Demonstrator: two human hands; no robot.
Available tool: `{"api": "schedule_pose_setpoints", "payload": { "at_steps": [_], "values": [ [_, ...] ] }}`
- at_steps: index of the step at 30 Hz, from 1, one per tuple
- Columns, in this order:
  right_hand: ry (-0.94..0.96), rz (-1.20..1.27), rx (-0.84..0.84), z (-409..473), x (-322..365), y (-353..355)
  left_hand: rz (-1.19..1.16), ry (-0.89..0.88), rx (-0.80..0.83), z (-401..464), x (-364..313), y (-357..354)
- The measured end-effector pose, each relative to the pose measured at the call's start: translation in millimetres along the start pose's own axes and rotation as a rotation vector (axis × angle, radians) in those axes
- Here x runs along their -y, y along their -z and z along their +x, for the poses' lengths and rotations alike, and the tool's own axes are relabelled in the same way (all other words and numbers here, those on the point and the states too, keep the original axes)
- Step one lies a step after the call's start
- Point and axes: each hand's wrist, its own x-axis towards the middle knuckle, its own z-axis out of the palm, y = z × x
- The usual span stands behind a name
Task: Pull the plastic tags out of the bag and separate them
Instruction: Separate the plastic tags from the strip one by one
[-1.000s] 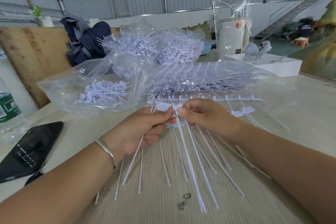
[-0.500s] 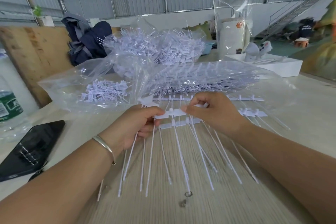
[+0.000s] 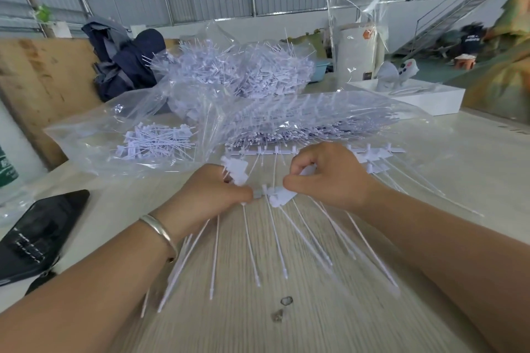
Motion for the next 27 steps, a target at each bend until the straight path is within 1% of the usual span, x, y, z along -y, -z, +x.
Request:
{"api": "schedule_pose_setpoints", "payload": {
  "at_steps": [2,3,5,7,11,14,16,19,24,27],
  "values": [
    [0.021,-0.041,-0.03,1.7,-2.0,0.9,0.033,-0.017,-0.082,2.3,3.2,2.5],
    [0.024,-0.055,-0.039,2.5,-2.7,1.4,-0.017,-0.015,-0.083,3.5,4.1,3.9],
    [0.026,-0.04,-0.047,3.2,-3.7,2.2,-0.16,-0.001,-0.033,3.6,3.0,4.5],
    [0.055,-0.04,-0.038,2.8,-3.4,2.3,-0.255,0.019,0.003,2.5,1.7,1.1],
    [0.112,-0.117,-0.007,3.2,-0.3,2.4,-0.428,0.113,0.009,1.4,-2.0,-2.6],
    [0.12,-0.165,-0.001,4.0,-2.7,1.6,-0.566,0.195,0.117,0.8,-1.8,-1.5],
    [0.121,-0.178,0.011,4.3,-4.9,0.4,-0.584,0.228,0.173,1.3,-0.8,-1.7],
    [0.132,-0.213,0.024,4.0,-7.9,-1.7,-0.615,0.249,0.198,1.8,-2.2,-3.0],
    [0.187,-0.245,-0.001,3.5,-8.1,-4.9,-0.715,0.246,0.25,0.2,-5.9,-0.9],
    [0.206,-0.263,-0.014,3.4,-8.2,-5.3,-0.705,0.22,0.272,-0.3,-6.5,1.0]
  ]
}}
